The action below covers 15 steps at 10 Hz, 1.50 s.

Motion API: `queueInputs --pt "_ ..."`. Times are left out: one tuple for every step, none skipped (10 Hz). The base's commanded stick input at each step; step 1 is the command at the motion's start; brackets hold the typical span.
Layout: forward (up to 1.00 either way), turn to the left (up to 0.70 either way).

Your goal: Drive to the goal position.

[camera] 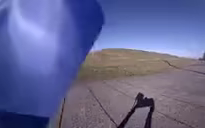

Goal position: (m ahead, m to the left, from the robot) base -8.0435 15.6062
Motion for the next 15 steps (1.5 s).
queueInputs --pt "0.00 0.70" --pt "0.00 0.70" --pt "0.00 0.70" --pt "0.00 0.70" --pt "0.00 0.70" --pt "0.00 0.70" --pt "0.00 0.70" --pt "0.00 0.70" --pt "0.00 0.70" --pt "0.00 0.70" --pt "0.00 0.70" --pt "0.00 0.70" --pt "0.00 0.70" --pt "0.00 0.70" --pt "0.00 0.70"
